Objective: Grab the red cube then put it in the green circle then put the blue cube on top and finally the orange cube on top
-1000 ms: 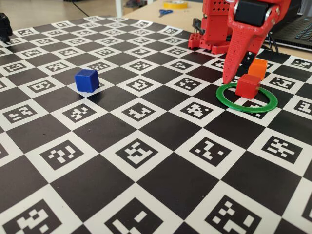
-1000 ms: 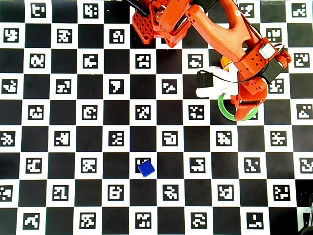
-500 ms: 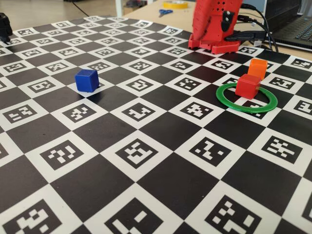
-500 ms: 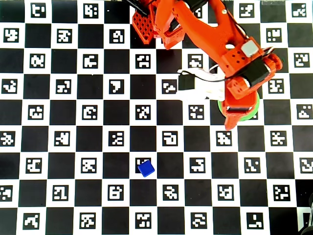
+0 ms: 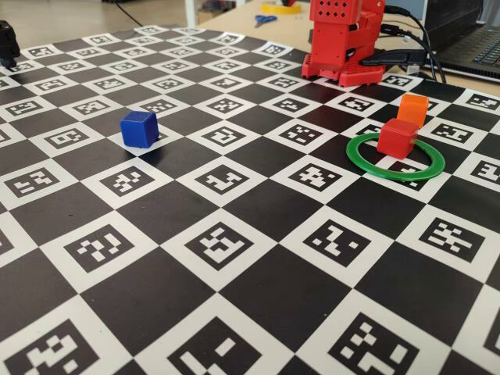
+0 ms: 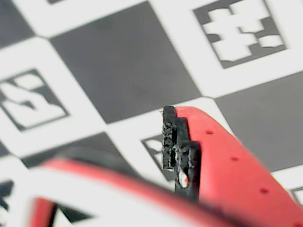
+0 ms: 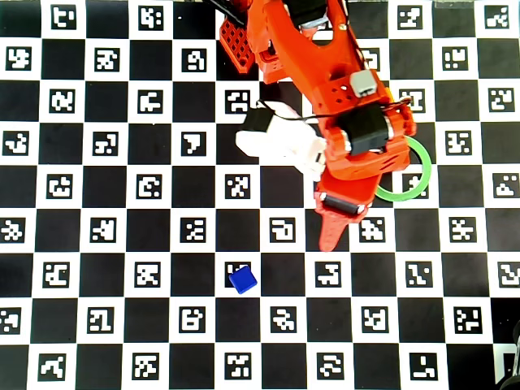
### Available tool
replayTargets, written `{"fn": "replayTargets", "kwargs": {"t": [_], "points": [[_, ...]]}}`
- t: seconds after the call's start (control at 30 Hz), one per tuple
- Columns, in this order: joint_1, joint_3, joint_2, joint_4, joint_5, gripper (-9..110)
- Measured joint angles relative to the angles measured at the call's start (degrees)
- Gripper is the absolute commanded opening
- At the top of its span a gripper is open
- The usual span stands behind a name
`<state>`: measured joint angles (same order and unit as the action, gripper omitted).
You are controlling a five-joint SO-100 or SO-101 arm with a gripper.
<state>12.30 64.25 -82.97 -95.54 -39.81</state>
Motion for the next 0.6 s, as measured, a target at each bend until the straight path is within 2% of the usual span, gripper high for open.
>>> {"fn": "replayTargets", "kwargs": {"t": [0.6], "points": [[-13.2, -12.1, 20.9, 4.9, -7.2, 39]]}}
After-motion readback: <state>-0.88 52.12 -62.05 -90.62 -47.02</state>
